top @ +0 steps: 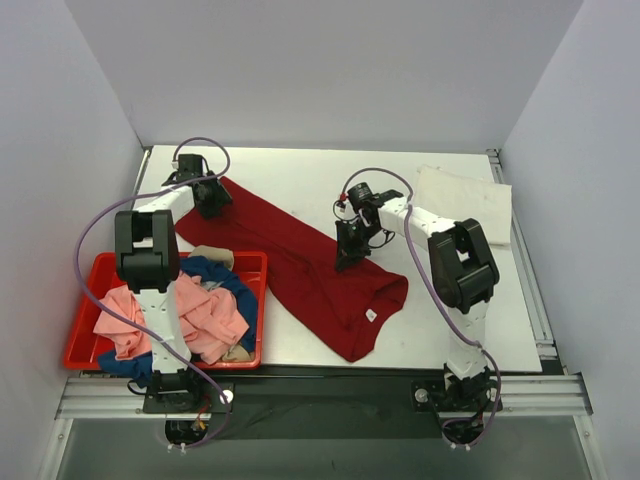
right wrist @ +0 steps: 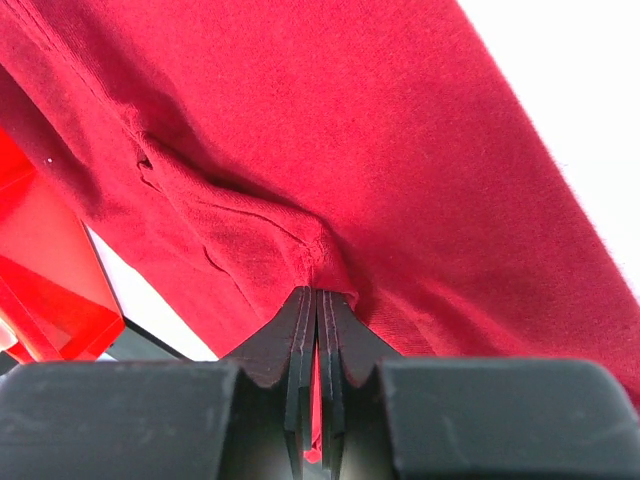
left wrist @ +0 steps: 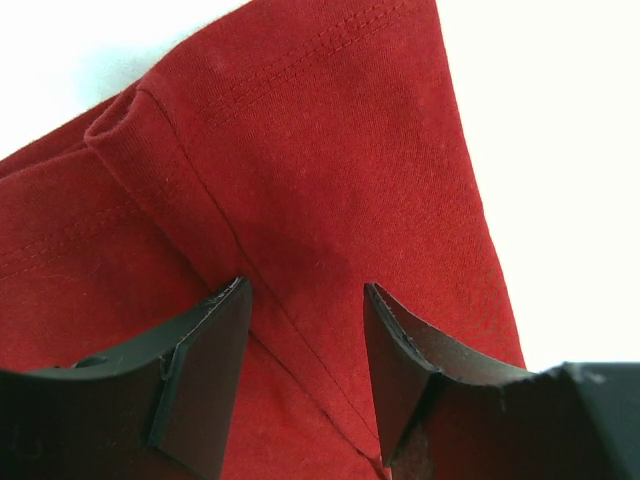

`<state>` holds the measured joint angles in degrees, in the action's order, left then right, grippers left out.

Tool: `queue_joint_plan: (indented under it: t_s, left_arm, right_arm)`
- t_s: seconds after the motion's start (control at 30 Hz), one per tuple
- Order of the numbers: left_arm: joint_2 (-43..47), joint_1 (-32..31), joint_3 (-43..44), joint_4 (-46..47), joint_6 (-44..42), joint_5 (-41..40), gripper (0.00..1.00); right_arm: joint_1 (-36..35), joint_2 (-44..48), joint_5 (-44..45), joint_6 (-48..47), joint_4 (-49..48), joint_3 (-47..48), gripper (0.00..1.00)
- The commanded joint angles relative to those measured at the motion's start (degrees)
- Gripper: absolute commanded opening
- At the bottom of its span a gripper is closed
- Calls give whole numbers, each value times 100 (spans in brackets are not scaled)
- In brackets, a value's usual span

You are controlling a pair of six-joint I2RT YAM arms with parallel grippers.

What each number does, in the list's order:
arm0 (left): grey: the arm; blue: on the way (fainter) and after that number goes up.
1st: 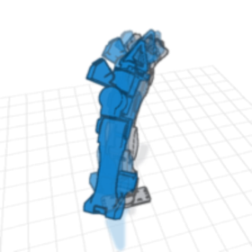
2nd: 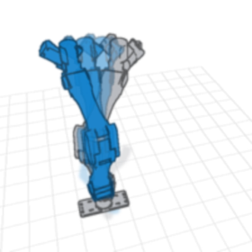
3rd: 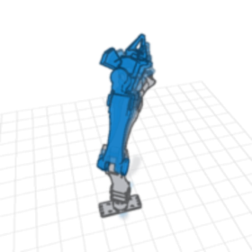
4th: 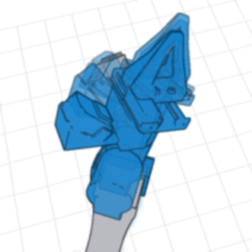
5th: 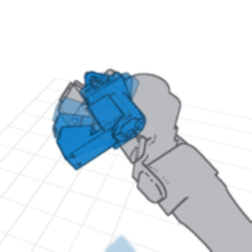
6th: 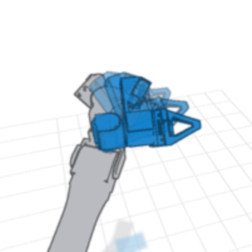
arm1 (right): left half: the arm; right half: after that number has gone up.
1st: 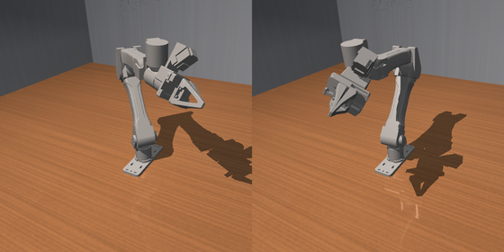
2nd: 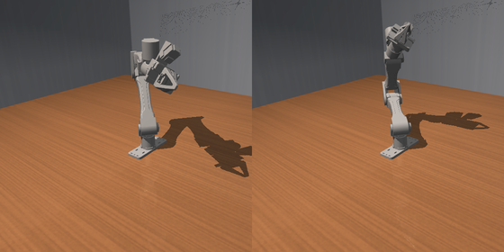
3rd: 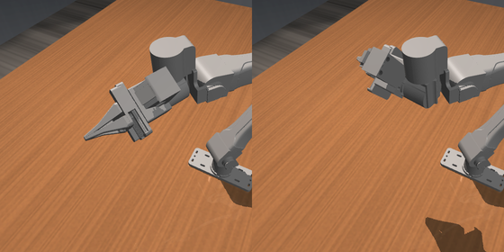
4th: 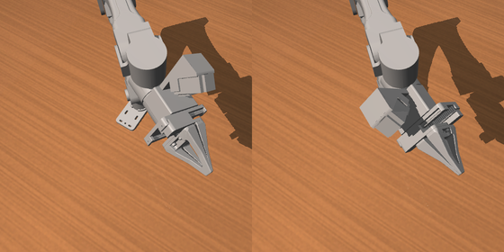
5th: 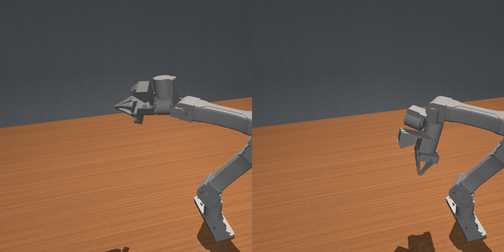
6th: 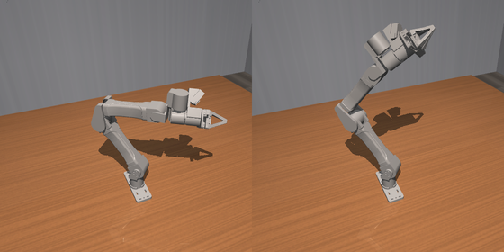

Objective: Fold and stack the t-shirts
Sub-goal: Fold the other side of the tshirt into a rectangle

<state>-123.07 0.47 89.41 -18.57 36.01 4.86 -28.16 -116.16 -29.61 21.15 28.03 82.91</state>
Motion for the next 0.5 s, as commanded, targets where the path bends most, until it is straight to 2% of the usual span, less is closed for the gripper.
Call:
queue_joint_plan:
  t_s: [0.0, 0.17, 0.47]
  left_arm:
    - [72, 6, -222, -112, 55, 85, 59]
    - [134, 14, -274, -103, 47, 94, 59]
    - [248, 94, -433, -103, 38, 138, 59]
  right_arm:
    - [-66, 75, -72, -23, 150, 76, 0]
    - [-242, 278, -238, 3, 220, 190, 0]
    - [-857, 94, -318, 56, 378, 708, 0]
